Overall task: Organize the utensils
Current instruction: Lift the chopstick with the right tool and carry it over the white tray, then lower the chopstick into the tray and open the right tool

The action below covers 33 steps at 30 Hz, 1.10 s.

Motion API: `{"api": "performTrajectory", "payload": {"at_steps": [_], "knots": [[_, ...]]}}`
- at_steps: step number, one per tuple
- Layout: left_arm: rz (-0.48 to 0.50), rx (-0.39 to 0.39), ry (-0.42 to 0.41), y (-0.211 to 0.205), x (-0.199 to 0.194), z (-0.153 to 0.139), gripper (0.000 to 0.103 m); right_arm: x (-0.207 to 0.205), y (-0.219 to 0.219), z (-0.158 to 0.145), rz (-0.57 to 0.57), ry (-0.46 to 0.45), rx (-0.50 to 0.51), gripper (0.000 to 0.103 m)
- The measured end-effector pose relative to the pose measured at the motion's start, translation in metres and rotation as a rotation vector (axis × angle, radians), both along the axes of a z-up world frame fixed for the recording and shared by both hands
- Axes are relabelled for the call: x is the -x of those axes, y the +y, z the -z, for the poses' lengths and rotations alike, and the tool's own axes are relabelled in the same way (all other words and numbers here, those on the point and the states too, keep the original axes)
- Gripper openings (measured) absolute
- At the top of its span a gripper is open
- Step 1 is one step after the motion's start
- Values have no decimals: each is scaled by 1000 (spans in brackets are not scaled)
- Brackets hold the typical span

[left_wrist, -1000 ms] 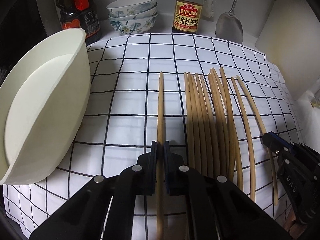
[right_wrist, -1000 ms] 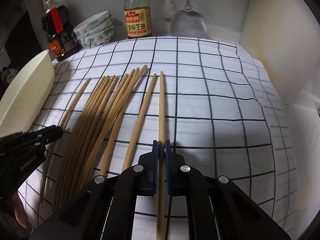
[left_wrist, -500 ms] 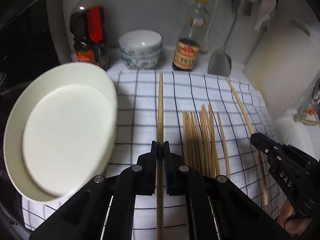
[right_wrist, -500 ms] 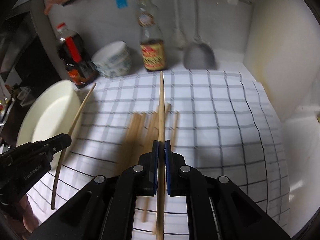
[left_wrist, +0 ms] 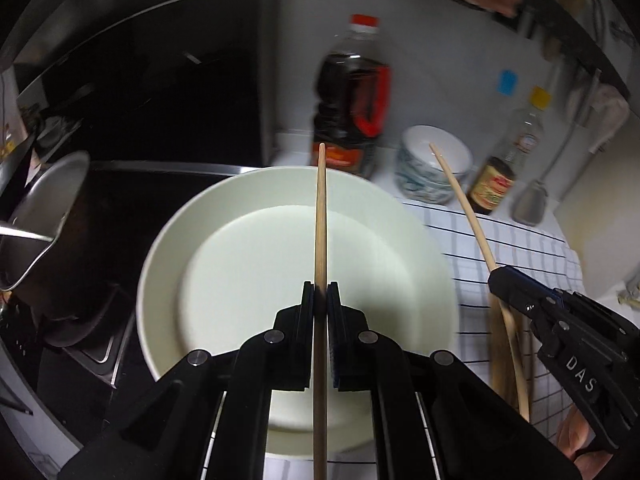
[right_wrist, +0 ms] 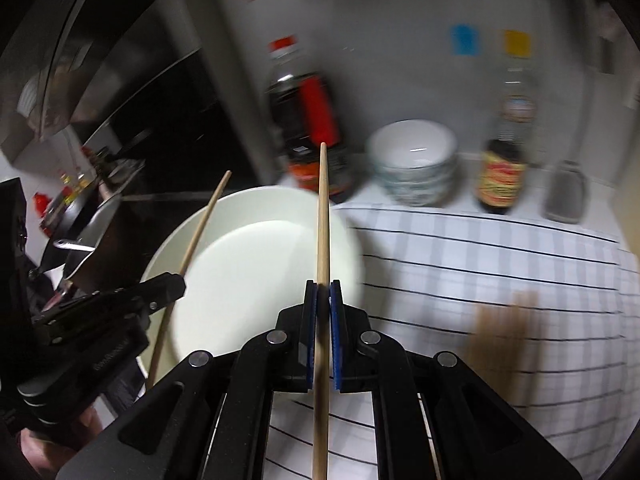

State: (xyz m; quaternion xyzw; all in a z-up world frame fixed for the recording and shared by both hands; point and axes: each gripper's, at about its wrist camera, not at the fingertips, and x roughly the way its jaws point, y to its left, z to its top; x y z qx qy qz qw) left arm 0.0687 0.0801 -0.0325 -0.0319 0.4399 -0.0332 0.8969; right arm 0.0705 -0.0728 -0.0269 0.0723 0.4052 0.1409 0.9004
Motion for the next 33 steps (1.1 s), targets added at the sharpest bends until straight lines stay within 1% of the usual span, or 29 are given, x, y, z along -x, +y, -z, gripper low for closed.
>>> {"api": "performTrajectory", "payload": {"at_steps": [2,5,11,16,21,31,33], "knots": [[-20,-2,11,18,-8,7,7,-12,22,7,-29,23,8,6],[-31,0,27,34,-17,18,7,-29,48,20,-54,68,11,6],[-10,20,92,46,-36,44,7,-53,74,43,-58,153,40,6],[5,28,137,48,-49,60,7,-67,77,65,-34,239,49,6],[14,21,175,51,-55,73,7,-77,77,79,-15,289,74,6],[16,11,230,50,-69,89,8,-85,75,88,7,317,88,6],[13,6,238,51,-70,91,14,-85,75,87,13,310,91,8]]}}
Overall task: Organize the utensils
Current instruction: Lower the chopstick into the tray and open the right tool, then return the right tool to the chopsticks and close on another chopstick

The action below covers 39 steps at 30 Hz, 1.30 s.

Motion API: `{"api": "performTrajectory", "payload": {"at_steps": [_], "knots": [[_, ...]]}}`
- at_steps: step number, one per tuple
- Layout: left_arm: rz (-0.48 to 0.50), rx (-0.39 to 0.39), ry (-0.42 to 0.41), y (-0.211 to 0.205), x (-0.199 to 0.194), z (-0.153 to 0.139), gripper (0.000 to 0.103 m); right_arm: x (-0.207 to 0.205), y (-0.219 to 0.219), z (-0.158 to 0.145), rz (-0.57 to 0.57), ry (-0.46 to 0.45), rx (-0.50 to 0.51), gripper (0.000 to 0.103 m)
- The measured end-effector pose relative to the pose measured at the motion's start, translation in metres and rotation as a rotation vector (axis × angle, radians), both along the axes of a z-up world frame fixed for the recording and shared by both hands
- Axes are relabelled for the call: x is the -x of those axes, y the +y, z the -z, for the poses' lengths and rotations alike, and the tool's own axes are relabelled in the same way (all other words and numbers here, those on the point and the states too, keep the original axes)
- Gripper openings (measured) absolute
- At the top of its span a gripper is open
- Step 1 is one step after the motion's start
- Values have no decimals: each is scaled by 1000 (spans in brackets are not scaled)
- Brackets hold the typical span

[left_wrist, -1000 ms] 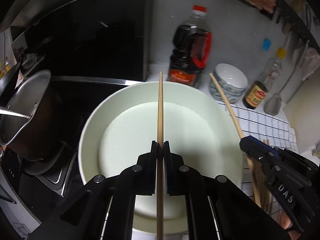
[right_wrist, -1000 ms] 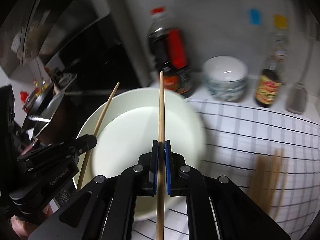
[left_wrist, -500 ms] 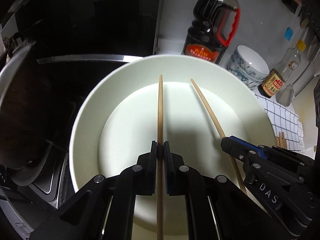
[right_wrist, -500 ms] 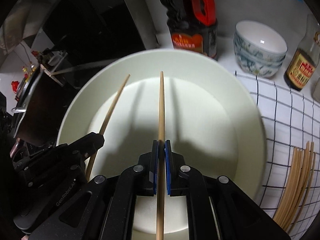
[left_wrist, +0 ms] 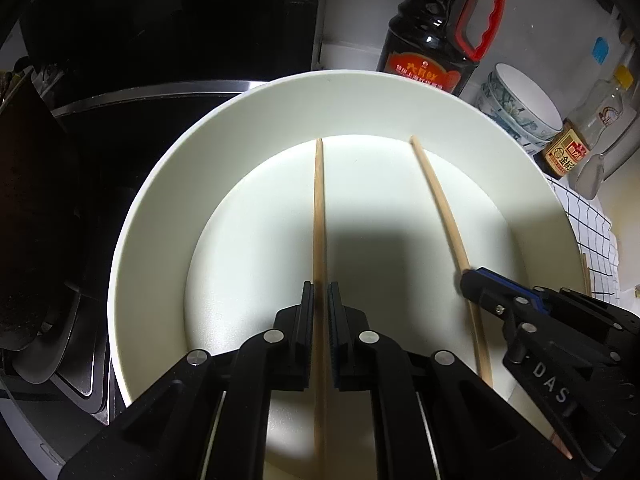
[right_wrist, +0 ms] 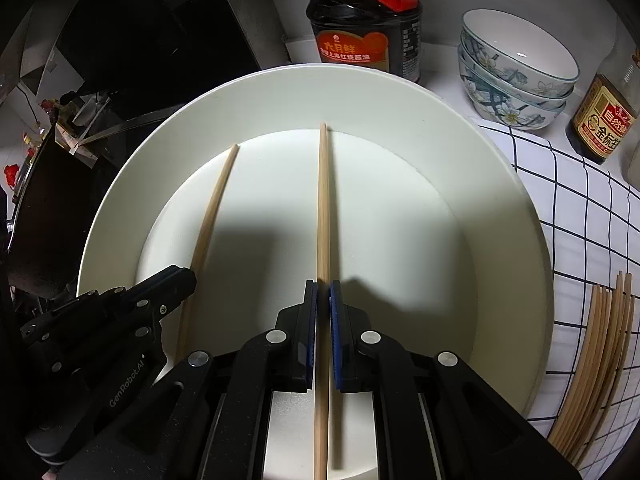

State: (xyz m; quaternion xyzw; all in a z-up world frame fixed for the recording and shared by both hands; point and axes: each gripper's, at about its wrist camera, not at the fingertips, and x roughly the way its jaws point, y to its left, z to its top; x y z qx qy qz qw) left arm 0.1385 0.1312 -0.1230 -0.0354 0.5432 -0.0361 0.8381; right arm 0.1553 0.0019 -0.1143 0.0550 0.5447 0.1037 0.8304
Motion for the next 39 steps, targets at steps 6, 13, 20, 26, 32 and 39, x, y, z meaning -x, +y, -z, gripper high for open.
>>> {"api": "performTrajectory", "payload": {"at_steps": [6,13,20,26,32,39], "knots": [[-22,-16,-37,6,6,-10,56,7,-5,-12,13,-38,17,19],[-38,-29,-65,9,14,-26,68,21,-11,-24,9,-75,22,27],[-43,-28,-81,5,30,-40,79,43,-24,-37,27,-98,33,37],[-29,-32,-103,-5,49,-57,86,63,-39,-52,56,-121,34,43],[-17,-38,-134,-14,61,-71,89,83,-57,-65,91,-146,44,48],[8,-47,-151,-33,73,-76,93,102,-80,-71,149,-148,46,52]]}}
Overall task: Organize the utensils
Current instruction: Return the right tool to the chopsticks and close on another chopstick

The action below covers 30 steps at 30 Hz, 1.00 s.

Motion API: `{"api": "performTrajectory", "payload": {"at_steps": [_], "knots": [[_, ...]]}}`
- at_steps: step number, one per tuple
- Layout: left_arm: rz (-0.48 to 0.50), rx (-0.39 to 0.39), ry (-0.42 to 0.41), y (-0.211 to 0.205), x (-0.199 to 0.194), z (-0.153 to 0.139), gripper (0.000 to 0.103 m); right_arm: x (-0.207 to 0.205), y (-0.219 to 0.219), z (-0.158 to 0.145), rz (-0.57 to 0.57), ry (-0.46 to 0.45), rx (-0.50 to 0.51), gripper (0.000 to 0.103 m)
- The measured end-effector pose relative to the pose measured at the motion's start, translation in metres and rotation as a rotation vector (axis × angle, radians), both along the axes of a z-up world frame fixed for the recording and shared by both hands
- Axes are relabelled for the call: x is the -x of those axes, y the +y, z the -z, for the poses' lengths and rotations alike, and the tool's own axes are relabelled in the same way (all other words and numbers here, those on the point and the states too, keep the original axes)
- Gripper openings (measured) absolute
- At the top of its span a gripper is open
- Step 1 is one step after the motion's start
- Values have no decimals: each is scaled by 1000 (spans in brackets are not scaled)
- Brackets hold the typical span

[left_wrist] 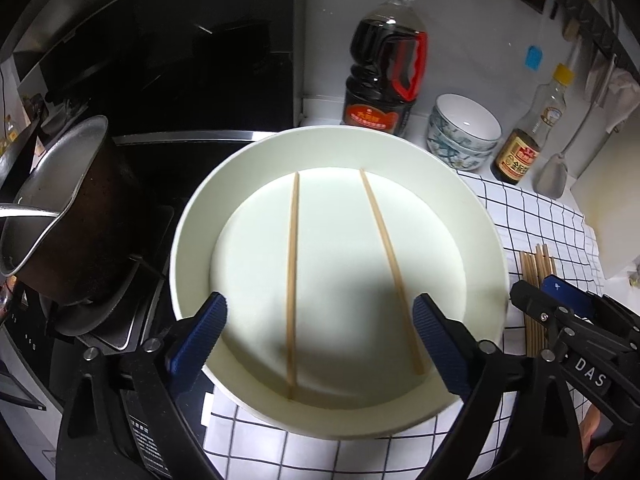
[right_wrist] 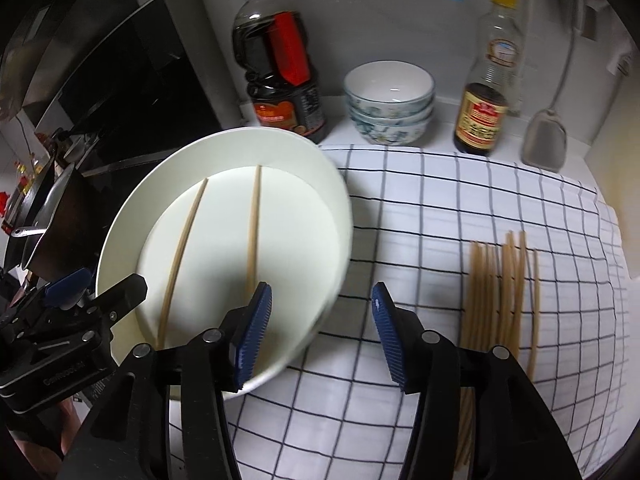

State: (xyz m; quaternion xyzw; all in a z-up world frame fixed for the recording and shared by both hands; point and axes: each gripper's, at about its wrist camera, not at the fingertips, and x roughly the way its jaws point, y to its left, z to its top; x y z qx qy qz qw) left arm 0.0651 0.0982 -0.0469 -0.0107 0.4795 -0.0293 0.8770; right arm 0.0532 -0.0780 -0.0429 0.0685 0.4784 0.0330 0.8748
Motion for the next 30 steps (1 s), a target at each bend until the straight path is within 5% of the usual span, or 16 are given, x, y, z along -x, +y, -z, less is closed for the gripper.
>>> {"api": "performTrajectory", "payload": {"at_steps": [14,30], "knots": [[138,4,8,-92,28,0,94,49,-88,0,131,9,6,57],[140,-67,30,-199,66,21,96,100,-211,45,166,19,-11,57]]}}
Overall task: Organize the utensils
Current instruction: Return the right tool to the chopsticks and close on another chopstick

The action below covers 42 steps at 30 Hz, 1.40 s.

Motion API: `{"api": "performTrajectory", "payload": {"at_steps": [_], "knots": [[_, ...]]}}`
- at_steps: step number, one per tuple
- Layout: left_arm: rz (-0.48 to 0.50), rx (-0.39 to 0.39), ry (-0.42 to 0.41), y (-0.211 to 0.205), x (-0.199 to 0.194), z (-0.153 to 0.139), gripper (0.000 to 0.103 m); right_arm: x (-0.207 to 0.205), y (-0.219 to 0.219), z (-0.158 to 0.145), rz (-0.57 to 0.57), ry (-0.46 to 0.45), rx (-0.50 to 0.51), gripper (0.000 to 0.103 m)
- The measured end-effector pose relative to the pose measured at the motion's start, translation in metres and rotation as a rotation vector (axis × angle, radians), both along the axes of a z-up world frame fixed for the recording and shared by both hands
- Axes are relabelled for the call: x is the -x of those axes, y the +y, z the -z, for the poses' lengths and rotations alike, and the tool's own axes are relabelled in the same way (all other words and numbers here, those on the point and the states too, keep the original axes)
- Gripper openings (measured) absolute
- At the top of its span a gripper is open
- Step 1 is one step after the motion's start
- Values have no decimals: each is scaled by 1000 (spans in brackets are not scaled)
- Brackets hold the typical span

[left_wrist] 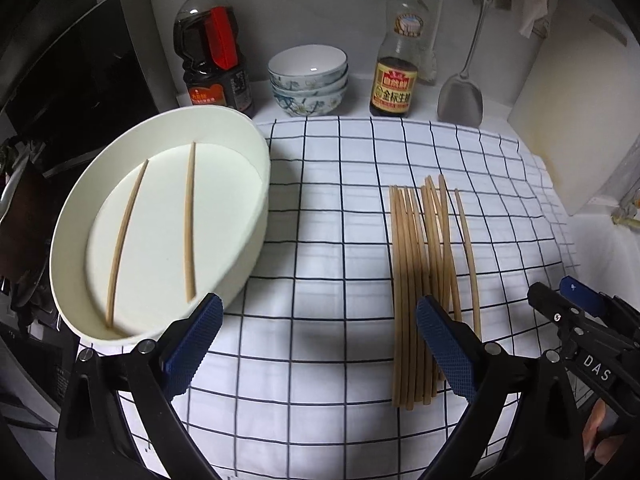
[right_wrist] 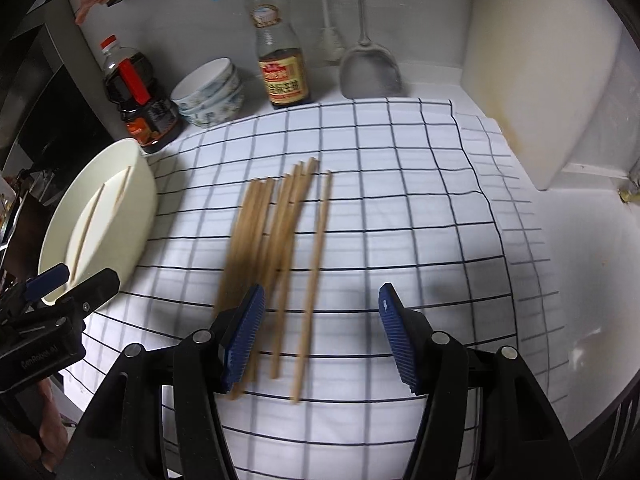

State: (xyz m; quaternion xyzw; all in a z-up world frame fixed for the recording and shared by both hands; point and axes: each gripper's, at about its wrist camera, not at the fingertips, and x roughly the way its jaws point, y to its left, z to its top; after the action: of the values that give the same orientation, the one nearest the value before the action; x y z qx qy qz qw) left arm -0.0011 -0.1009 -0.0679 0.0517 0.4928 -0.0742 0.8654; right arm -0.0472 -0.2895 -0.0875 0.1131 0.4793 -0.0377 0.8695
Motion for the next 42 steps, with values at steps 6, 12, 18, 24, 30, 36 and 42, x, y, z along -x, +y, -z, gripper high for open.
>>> {"api": "performTrajectory", "payload": {"at_steps": [6,12,18,24,30,36,42], "knots": [[-18,-26,16,-17,-4,20,96,-5,-14,20,-20,12,-9,57],[17,-41,17,-29,-21,46,96,-13,-15,37,16,13,13,57],[28,-23,30,-32,-36,67,96,-25,-12,48,31,18,24,57],[44,-34,34,-34,-44,79,96,-36,-4,58,32,17,24,57],[51,-44,37,-31,-46,86,96,-43,5,64,28,21,43,57],[54,-46,39,-30,-49,89,96,-45,8,71,37,39,69,57],[51,-36,35,-29,-50,91,96,-46,16,73,19,28,144,57]]}}
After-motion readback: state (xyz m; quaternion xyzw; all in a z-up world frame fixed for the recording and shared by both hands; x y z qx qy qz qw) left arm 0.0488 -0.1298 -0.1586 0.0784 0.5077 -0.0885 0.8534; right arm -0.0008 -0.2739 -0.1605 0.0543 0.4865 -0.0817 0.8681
